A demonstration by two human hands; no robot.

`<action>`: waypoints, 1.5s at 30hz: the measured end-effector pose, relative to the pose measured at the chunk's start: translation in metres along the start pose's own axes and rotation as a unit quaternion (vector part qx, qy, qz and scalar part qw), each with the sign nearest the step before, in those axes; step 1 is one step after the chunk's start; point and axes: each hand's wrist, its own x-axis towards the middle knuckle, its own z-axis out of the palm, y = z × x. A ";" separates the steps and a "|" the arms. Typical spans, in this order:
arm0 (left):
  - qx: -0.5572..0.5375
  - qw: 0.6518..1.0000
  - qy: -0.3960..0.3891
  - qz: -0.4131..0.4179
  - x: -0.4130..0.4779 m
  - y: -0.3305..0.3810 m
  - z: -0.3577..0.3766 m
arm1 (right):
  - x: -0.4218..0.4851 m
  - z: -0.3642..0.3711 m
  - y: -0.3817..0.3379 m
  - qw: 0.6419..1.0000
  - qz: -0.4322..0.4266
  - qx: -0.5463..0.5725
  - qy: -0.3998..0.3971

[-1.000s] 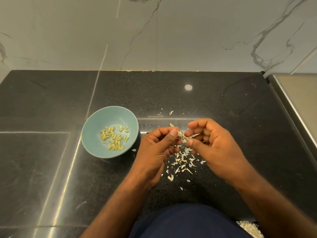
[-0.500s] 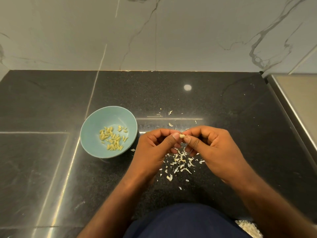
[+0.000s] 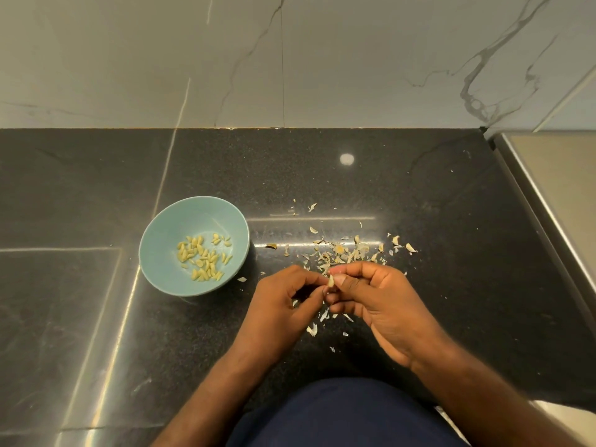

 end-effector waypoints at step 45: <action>-0.082 0.991 0.003 -0.103 0.008 0.013 -0.001 | 0.010 -0.006 0.003 0.996 -0.049 -0.075 0.001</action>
